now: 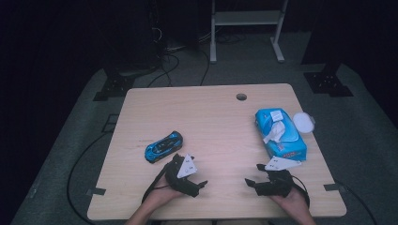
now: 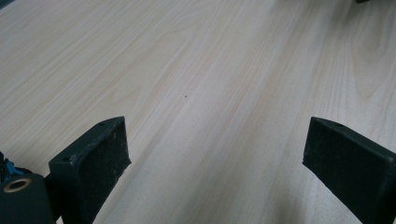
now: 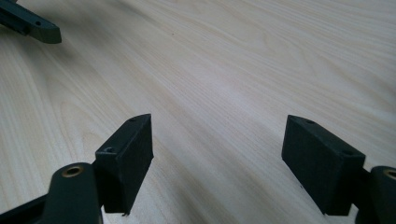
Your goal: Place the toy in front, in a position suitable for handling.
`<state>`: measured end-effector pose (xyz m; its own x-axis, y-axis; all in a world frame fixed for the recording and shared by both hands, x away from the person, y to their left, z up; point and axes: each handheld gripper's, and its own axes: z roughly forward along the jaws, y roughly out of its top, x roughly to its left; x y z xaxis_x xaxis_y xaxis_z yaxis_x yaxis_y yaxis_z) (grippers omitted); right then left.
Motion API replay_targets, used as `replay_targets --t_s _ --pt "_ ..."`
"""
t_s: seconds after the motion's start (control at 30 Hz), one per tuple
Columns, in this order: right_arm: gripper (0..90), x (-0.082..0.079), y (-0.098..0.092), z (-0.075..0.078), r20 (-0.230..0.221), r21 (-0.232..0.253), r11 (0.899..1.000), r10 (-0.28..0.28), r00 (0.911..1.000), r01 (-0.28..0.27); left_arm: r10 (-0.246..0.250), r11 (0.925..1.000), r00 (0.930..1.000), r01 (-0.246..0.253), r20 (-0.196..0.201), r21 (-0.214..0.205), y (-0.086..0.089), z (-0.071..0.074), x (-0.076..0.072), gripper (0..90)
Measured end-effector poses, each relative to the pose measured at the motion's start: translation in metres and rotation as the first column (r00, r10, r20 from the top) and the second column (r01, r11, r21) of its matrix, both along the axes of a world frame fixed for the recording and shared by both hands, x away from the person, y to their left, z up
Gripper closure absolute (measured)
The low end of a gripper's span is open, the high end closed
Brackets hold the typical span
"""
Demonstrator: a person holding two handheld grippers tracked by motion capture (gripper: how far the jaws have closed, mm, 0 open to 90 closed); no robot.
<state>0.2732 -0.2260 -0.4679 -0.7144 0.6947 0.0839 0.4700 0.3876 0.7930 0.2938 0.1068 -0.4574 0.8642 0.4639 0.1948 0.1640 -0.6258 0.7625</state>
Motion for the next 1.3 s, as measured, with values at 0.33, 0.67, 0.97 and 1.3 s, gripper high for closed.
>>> replay_targets --t_s 0.33,0.67,0.97,1.3 --pt "23.9 -0.002 -0.003 0.002 -0.006 0.023 1.000 -0.018 0.9998 0.019 -0.006 1.0000 1.0000 0.006 -0.003 0.004 -0.004 0.012 0.004 4.7" --pt "23.8 -0.005 -0.005 0.005 0.003 0.037 0.999 -0.021 0.9998 0.021 0.006 0.9992 0.9993 -0.008 0.038 0.040 0.010 0.047 0.017 5.7" --pt "23.4 -0.005 -0.004 0.006 -0.004 0.042 0.999 -0.023 0.9997 0.023 0.036 0.9962 0.9990 -0.038 0.027 0.079 0.032 0.067 0.038 5.6" --pt "23.3 -0.007 -0.003 0.007 0.000 0.036 0.999 -0.019 0.9998 0.019 0.091 0.9847 0.9956 -0.093 0.023 0.148 0.064 0.076 0.056 5.6"
